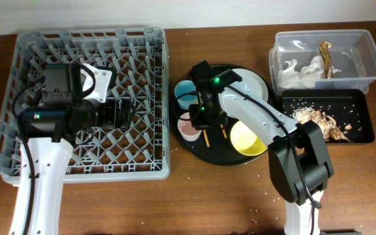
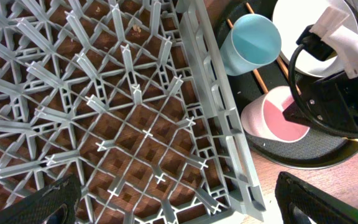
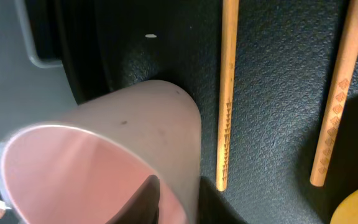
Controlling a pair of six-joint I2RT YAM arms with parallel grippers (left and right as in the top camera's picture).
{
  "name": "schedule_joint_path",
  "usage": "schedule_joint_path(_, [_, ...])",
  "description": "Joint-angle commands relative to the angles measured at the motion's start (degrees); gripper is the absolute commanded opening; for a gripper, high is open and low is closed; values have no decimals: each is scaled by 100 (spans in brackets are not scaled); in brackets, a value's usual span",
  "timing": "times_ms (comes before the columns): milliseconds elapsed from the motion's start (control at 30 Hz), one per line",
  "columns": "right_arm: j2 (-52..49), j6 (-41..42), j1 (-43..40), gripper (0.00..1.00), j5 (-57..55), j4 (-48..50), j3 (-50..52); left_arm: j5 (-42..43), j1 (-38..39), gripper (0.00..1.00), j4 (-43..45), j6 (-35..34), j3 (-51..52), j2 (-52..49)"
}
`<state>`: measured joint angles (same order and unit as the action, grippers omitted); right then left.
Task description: Sort waste into correct bins and load items into the dishwasher rack
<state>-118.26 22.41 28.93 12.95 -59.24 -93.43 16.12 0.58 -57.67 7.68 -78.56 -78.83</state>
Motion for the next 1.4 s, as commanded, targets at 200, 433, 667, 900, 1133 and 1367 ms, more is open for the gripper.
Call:
schedule_joint_path(200, [1091, -118, -859, 4, 1416, -197, 15, 413, -11, 100, 162, -186, -98, -15])
schedule_joint_path(433, [1427, -1781, -2238, 4, 5204, 166, 22, 4822, -11, 100, 1169, -997, -98, -1224])
schedule_joint_path(667, [1263, -1749, -1919, 4, 5713, 984, 26, 7405, -11, 100, 2103, -1569, -98, -2059])
schedule_joint_path(900, [914, -688, -868, 4, 5539, 2492, 26, 7401, -9, 95, 2103, -1582, -98, -2059])
schedule_joint_path(1133, [782, -20, -608, 5, 5125, 3353, 26, 7405, -9, 63, 2100, -1582, -98, -2059])
schedule_joint_path(1367, [785, 2, -1078, 72, 5123, 2798, 26, 6953, -22, 41, 2599, -1735, -170, -2013])
